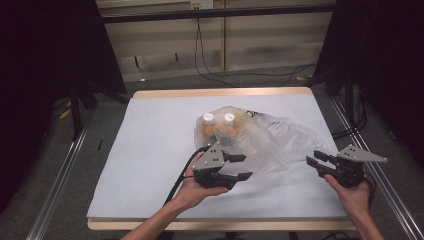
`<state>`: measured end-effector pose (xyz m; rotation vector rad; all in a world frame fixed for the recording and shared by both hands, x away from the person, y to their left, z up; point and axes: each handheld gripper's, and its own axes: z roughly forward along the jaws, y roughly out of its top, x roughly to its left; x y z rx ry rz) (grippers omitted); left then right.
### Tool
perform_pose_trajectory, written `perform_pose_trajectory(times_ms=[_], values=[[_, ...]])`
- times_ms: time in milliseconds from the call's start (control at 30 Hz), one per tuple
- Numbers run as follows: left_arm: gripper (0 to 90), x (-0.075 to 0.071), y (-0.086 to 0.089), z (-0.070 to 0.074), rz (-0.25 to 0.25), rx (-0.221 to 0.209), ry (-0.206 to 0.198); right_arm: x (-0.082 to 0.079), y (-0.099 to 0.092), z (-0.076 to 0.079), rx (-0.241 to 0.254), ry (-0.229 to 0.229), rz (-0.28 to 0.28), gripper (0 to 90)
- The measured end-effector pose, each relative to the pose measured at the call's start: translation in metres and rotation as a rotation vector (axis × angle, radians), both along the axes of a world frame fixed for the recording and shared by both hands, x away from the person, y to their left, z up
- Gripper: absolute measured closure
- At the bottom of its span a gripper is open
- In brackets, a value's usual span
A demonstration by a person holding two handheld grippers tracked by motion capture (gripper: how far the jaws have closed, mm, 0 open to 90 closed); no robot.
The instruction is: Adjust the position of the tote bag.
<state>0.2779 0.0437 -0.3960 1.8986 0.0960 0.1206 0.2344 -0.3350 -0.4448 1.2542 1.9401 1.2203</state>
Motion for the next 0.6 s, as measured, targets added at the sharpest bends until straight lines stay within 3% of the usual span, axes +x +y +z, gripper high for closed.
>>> perform_pose_trajectory(times_ms=[100,267,333,367,467,533,600], values=[[47.6,0.001,-0.015,0.005,-0.025,0.007,-0.017,0.005,-0.005,0.002,0.000,-0.004,-0.010,60.7],[56.5,0.008,-0.039,0.006,-0.059,0.028,-0.004,0.016,-0.008,0.007,0.019,-0.014,-0.012,65.7],[60.1,0.012,-0.047,0.005,-0.072,0.035,0.009,0.019,-0.007,0.008,0.024,-0.008,-0.007,67.9],[60.5,0.015,-0.055,0.002,-0.072,0.036,0.035,0.024,-0.005,0.006,0.023,-0.003,-0.001,69.3],[57.1,0.018,-0.063,-0.001,-0.050,0.049,0.026,0.028,-0.002,0.004,0.020,0.007,0.015,70.0],[52.5,0.021,-0.068,-0.004,-0.055,0.044,0.043,0.031,0.000,0.004,0.017,0.013,0.022,69.7],[50.3,0.025,-0.074,-0.007,-0.042,0.069,0.040,0.036,0.003,0.004,0.005,0.015,0.025,68.0]])
